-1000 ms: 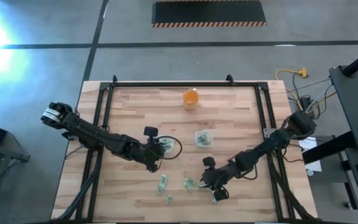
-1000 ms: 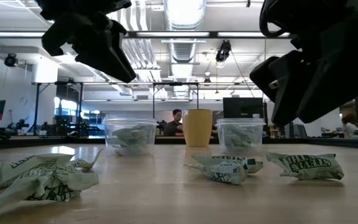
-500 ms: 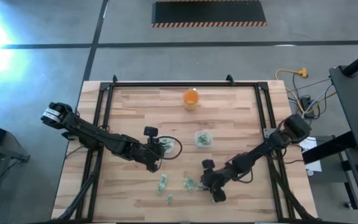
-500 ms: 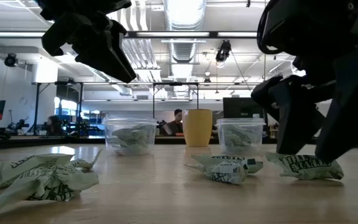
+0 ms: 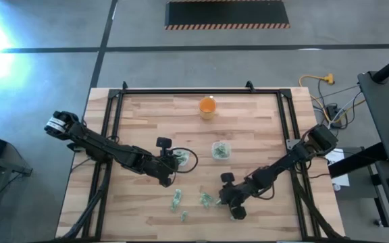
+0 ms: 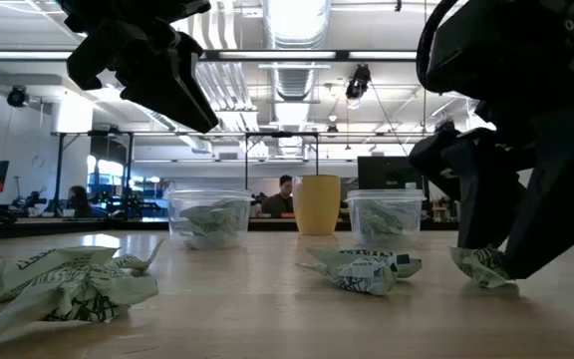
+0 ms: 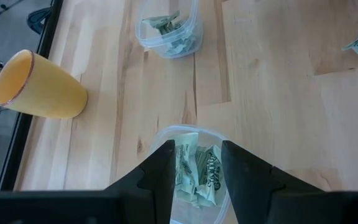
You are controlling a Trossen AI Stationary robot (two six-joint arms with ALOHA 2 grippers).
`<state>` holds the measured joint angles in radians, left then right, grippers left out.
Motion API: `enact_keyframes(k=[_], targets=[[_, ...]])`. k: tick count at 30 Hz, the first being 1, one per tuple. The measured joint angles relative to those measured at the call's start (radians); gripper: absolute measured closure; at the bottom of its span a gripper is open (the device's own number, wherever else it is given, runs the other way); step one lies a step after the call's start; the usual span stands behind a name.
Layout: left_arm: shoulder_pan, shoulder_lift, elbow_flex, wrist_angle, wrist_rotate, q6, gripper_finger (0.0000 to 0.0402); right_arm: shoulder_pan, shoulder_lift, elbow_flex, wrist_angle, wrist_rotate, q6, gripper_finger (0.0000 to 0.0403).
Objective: Pick and place items into bin
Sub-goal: Put the green sweetener bag into the right transparent food container
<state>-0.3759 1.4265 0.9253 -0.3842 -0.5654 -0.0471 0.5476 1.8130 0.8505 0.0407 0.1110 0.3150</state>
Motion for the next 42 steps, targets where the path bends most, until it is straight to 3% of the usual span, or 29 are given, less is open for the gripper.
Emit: enact_keyframes(k=[17,25,31,38,42], targets=[[0.001,0.000,0.000,0.000,0.000,0.000,0.0288,0.000,-0.002,0.000,-0.028,0.024,-0.039,0.0379],[0.001,0.000,0.000,0.001,0.000,0.000,0.0288,-0.001,-0.042,0.000,-0.054,0.038,-0.099,0.0394],[0.000,0.000,0.000,0.001,0.000,0.000,0.0288,-0.003,-0.148,0.014,-0.205,0.183,-0.162,0.0394],[0.000,0.000,0.000,0.009,0.000,0.000,0.0288,-0.016,-0.294,0.012,-0.306,0.600,-0.293,0.0394],[0.000,0.000,0.000,0.011,0.000,0.001,0.0288,-0.060,-0.351,0.007,-0.324,0.683,-0.366,0.0394]])
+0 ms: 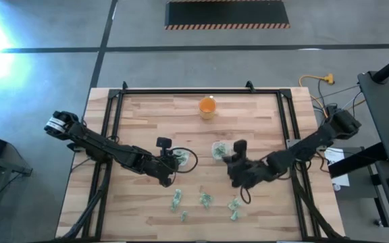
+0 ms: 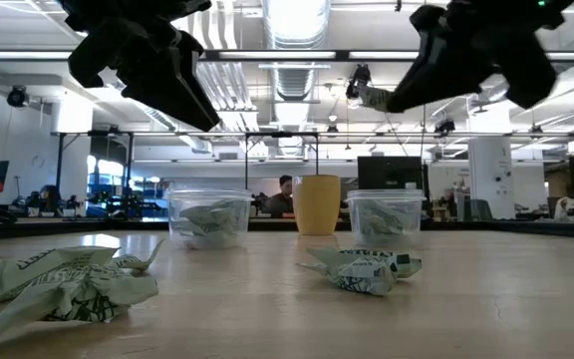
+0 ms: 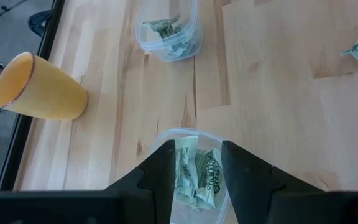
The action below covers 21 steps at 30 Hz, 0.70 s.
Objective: Pick and place items into bin
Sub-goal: Put the green sweetener bag into the right transparent food container
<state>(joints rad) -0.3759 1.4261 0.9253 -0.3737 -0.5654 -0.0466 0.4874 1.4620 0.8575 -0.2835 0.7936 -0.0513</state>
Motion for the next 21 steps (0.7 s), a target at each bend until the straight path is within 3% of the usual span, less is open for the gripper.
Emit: enact_keyframes(k=[8,21], targets=[[0.000,0.000,0.000,0.002,0.000,0.000,0.0288,-0.119,-0.031,-0.007,-0.029,-0.009,-0.011,0.0394],[0.001,0.000,-0.002,0.006,0.000,0.000,0.0288,-0.210,0.045,-0.031,-0.033,-0.098,0.019,0.0394]])
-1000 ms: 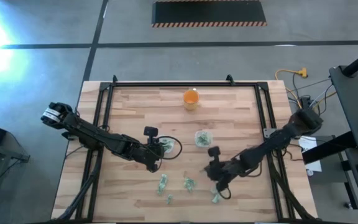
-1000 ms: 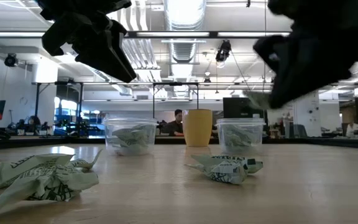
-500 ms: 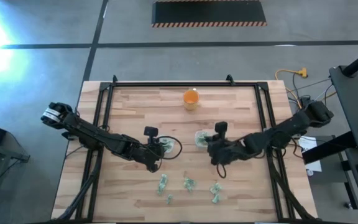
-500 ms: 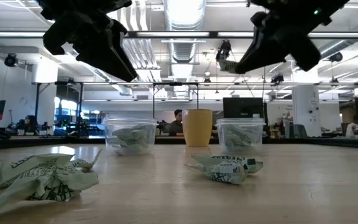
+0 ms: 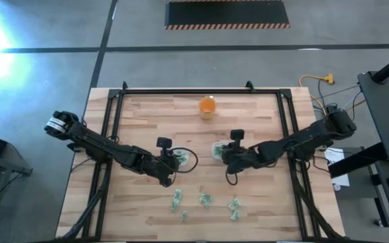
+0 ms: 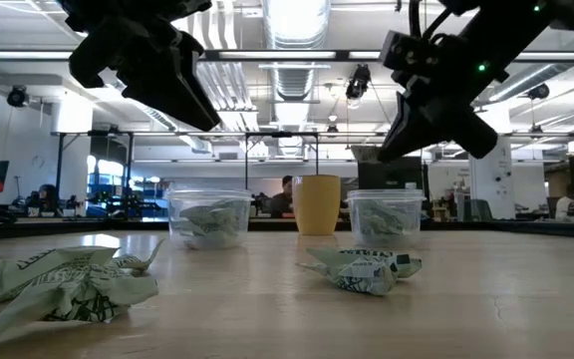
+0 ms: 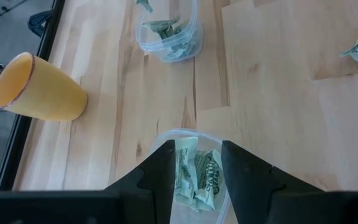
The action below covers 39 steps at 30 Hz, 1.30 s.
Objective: Pick and place items into bin
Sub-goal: Put the green sweetener bag into the right transparent food container, then put the green sweetener bag into the left transparent food container
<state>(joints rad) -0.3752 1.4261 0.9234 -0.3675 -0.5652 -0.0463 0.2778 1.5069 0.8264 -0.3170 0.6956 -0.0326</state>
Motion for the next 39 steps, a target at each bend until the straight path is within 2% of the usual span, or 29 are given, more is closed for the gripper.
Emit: enact_keyframes(k=[19,32,39], targets=[[0.000,0.000,-0.005,0.001,0.000,0.000,0.0288,-0.008,0.028,-0.012,-0.001,0.002,0.012,0.0389],[0.001,0.000,-0.016,0.010,0.000,0.001,0.0288,-0.008,0.023,-0.023,-0.007,-0.020,0.011,0.0295],[0.001,0.000,-0.017,0.011,0.001,0.000,0.0288,0.006,-0.010,0.010,-0.014,-0.020,-0.014,0.0270]])
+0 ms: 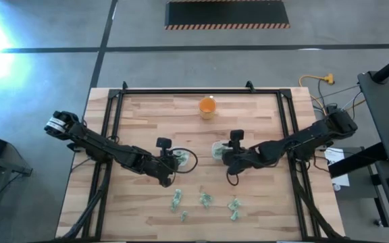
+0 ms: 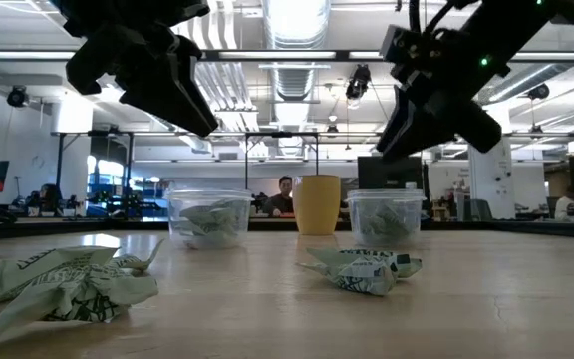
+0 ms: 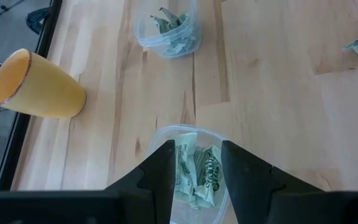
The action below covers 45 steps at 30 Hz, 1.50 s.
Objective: Pick and place items into bin
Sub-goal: Put the green sweetener bag into the left transparent food container
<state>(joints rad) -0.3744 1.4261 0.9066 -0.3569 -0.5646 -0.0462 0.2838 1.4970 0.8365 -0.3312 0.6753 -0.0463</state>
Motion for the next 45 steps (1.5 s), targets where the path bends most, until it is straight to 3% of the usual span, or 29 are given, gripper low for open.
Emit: enact_keyframes(k=[4,10,13,22,30,39,45], targets=[[-0.002,0.000,0.000,0.003,0.063,-0.006,0.0288,0.029,-0.028,0.007,-0.002,-0.006,-0.010,0.0269],[-0.006,0.000,-0.001,0.005,0.325,-0.111,0.0288,0.059,-0.066,0.007,-0.002,-0.154,-0.018,0.0279],[-0.024,0.000,-0.009,0.008,0.392,-0.157,0.0288,0.063,-0.071,0.007,-0.001,-0.183,-0.018,0.0286],[-0.109,0.002,-0.063,0.146,0.403,-0.161,0.0288,0.064,-0.071,0.007,-0.001,-0.189,-0.018,0.0303],[-0.158,0.105,-0.100,0.344,0.430,-0.161,0.0288,0.064,-0.071,0.007,0.001,-0.190,-0.017,0.0310],[-0.204,0.190,-0.096,0.388,0.454,-0.331,0.0288,0.063,-0.071,0.007,0.001,-0.203,-0.018,0.0317],[-0.242,0.241,-0.097,0.505,0.439,-0.344,0.0288,0.063,-0.071,0.007,0.006,-0.207,-0.018,0.0325]])
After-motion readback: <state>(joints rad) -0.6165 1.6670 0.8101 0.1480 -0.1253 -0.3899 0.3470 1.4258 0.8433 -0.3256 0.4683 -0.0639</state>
